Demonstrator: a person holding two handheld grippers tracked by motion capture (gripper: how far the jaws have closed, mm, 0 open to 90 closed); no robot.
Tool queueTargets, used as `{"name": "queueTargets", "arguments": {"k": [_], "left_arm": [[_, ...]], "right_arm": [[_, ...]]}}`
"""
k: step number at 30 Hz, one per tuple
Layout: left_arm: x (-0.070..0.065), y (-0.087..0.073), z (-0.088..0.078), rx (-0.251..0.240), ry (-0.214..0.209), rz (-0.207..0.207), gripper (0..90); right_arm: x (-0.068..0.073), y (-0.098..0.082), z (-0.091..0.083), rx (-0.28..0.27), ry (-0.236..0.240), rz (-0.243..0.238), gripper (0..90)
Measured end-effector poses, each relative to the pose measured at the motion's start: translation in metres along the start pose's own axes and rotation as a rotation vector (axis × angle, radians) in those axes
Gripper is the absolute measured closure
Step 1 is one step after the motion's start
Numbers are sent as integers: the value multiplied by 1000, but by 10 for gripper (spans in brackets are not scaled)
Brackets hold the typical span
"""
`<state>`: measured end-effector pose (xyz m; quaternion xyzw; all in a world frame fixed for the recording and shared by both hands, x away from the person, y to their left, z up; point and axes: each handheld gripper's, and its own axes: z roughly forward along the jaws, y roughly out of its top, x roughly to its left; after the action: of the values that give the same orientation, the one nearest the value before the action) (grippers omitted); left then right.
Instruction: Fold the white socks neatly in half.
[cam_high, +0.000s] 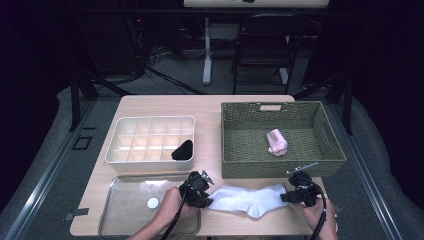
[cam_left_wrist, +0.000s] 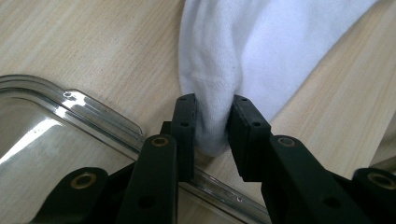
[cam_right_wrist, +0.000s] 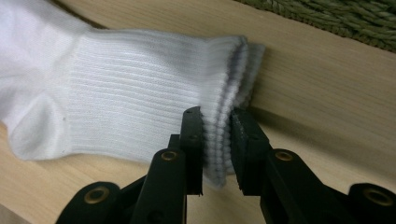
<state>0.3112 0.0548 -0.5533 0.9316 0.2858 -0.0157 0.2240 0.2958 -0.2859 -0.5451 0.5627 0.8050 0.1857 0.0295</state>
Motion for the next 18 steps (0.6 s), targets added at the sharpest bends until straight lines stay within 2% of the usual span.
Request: {"name": "queueTargets", "arguments": {"k": [1,4,8,12,13,15,18], "left_arm": [[0,0,0,-1,-1,-1,732],[1,0,1,-9,-5,-5,734],[1,0,1,-12,-5,-7,740],[0,1,2,-22,-2,-11,750],[1,0,2,-23,-8,-14,754],[1,0,2,-28,2,-18,758],[3,0,2,-27,-15,-19,760]], "right_arm": [[0,0,-2,8,-4,-8,762],[1,0,-7,-18,1,-2,762],[1,-1,-14,-51,41,12,762],[1,-1,-18,-40,21,-4,762],[3,-1,-19,-70,35,5,762],[4,-1,-22,-66,41,-2,762],[5,-1,-26,-89,61,-2,762]]}}
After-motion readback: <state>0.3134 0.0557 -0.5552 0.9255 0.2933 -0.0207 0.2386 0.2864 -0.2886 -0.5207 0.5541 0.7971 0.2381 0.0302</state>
